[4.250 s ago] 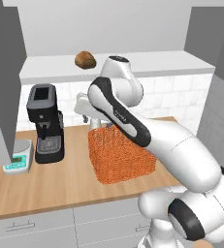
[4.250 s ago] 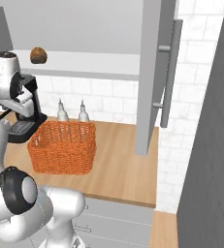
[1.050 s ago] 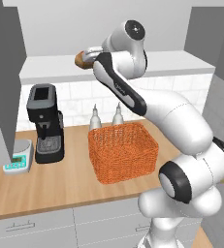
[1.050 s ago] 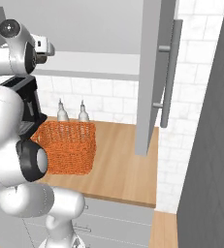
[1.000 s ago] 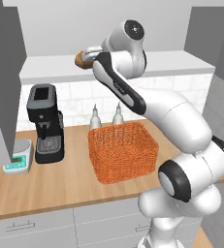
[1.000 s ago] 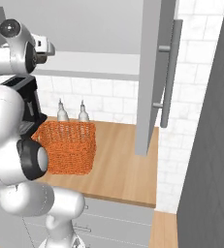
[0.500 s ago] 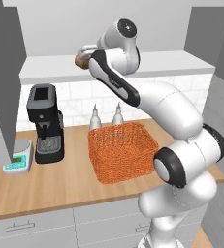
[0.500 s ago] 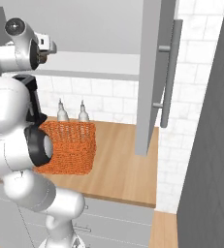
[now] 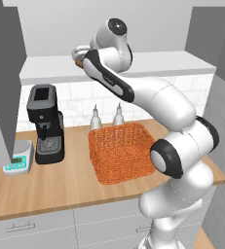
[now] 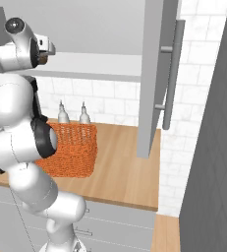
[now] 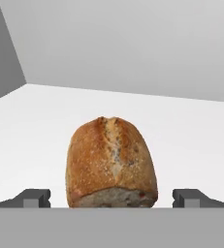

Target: Open the cabinet, pick up the bread from the cabinet and place it in the basket. Then move the basket to the dining counter.

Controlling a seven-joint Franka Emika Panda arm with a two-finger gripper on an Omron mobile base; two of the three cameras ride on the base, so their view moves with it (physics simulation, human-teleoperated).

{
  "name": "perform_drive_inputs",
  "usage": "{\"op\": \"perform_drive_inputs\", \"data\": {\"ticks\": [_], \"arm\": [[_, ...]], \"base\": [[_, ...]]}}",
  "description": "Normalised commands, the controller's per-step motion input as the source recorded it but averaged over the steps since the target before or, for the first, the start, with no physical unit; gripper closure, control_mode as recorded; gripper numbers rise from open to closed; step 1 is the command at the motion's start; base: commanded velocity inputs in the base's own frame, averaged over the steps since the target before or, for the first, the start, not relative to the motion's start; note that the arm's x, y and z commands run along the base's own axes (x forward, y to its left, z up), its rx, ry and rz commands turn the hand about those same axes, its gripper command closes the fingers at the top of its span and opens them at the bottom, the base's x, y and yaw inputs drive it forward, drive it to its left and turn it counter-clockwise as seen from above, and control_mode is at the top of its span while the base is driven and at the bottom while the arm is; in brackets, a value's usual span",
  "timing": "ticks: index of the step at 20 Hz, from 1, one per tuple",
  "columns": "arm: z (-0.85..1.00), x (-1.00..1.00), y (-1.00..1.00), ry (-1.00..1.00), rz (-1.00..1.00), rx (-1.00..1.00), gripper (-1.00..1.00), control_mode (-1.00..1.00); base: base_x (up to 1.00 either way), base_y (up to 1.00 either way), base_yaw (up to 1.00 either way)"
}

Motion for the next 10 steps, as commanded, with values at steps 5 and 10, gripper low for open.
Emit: {"op": "perform_drive_inputs", "data": {"ticks": [5, 10], "arm": [[-0.1, 0.32, 0.08, 0.02, 0.0, -0.04, -1.0, -1.0], [-0.17, 0.31, 0.0, 0.03, 0.0, -0.04, -1.0, -1.0]], "base": [[0.0, 0.0, 0.0], [0.0, 0.0, 0.0]]}}
